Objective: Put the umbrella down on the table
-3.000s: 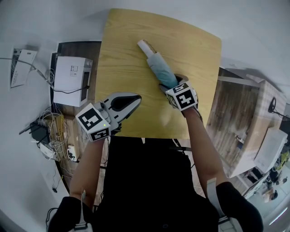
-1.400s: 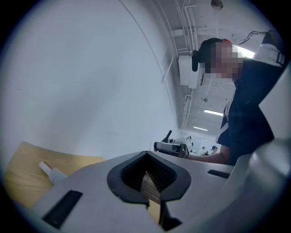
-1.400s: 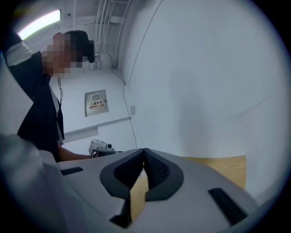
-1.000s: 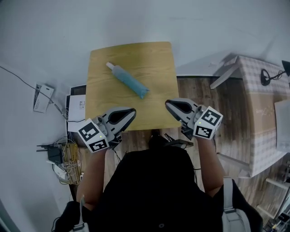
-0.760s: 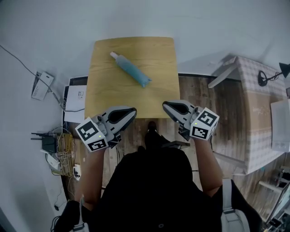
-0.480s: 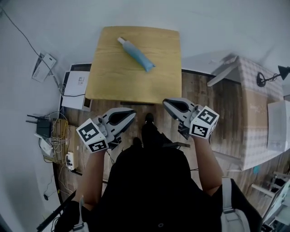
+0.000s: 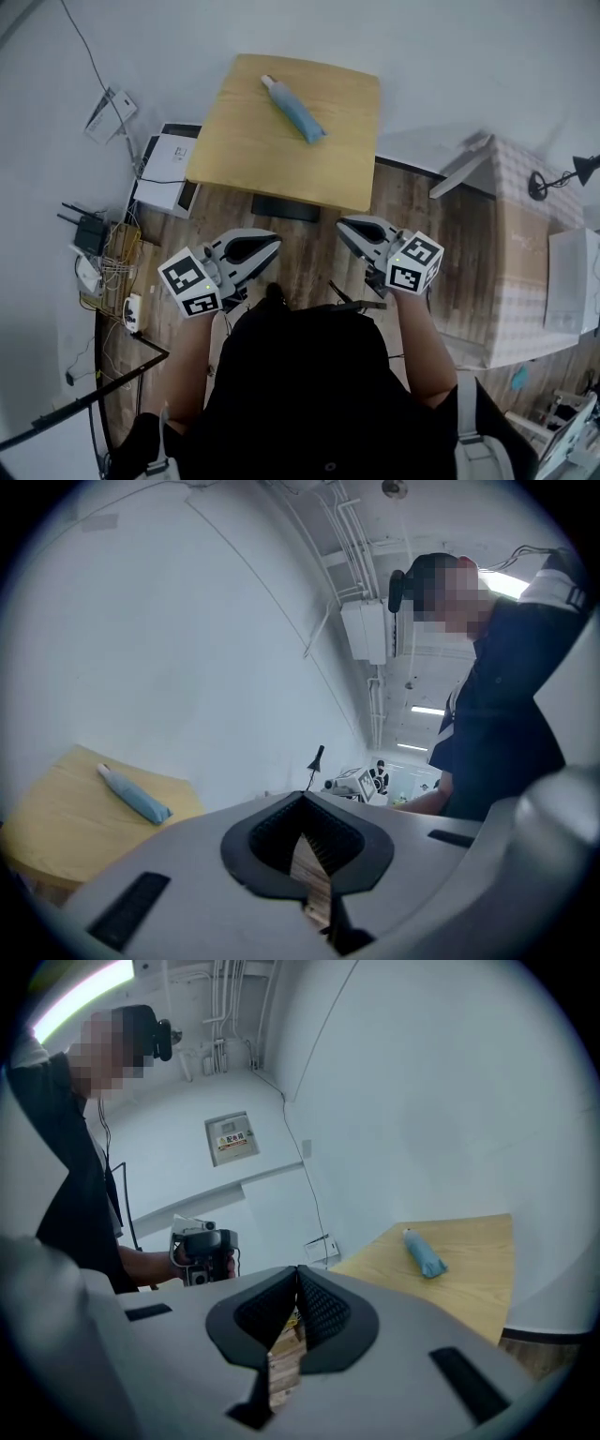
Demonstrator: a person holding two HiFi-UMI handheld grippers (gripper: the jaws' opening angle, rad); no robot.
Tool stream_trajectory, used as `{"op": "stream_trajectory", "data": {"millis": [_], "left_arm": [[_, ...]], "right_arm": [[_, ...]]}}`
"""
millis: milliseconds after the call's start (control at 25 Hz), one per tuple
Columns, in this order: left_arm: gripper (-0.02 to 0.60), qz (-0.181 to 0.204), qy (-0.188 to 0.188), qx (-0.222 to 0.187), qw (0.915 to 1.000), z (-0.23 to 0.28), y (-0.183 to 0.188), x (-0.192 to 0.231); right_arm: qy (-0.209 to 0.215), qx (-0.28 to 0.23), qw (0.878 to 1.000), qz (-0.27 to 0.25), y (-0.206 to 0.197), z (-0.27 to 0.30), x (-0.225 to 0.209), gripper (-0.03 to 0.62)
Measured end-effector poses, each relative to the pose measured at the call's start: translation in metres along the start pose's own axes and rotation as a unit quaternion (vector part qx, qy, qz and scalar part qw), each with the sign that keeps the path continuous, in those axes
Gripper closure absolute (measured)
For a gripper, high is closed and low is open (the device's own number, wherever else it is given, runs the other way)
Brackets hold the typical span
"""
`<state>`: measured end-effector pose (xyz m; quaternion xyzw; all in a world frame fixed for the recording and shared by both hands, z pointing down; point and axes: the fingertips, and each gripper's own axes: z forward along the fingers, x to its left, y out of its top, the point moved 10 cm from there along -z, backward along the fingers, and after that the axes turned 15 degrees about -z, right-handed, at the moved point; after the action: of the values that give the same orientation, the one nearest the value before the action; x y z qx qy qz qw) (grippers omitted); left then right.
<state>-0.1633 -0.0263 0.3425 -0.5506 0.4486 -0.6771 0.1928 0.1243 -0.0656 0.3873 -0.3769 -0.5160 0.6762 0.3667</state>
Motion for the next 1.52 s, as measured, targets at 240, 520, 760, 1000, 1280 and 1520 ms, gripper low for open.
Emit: {"op": "stream_trajectory", "data": {"millis": [240, 520, 760, 1000, 1280, 1520], "left_arm": [[0.571, -0.008, 0.025, -0.02, 0.9995, 0.019, -0.024, -0.041], [0.569, 0.006, 0.01, 0.006, 0.9999, 0.071, -0.074, -0.112], [0.571, -0.013, 0.033, 0.024, 0.9991, 0.066, -0.105, -0.142], [0.571, -0.004, 0.038, 0.01, 0.9992, 0.051, -0.103, -0.16], [0.571, 0.015, 0.012, 0.006, 0.9998, 0.022, -0.112, -0.181], [0.571, 0.025, -0.001, 0.013, 0.9996, -0.032, -0.134, -0.212]], "right_arm": [[0.031, -0.01, 0.999, -0.008, -0.003, -0.055, 0.02, 0.574], [0.024, -0.009, 0.999, 0.038, -0.052, -0.144, 0.034, 0.574], [0.048, -0.028, 0.998, 0.038, -0.057, -0.153, 0.05, 0.574], [0.06, -0.019, 0.998, 0.032, -0.055, -0.15, 0.071, 0.574], [0.061, 0.0, 0.998, 0.001, -0.042, -0.149, 0.125, 0.574], [0.049, 0.003, 0.999, -0.002, -0.042, -0.141, 0.192, 0.574]]}}
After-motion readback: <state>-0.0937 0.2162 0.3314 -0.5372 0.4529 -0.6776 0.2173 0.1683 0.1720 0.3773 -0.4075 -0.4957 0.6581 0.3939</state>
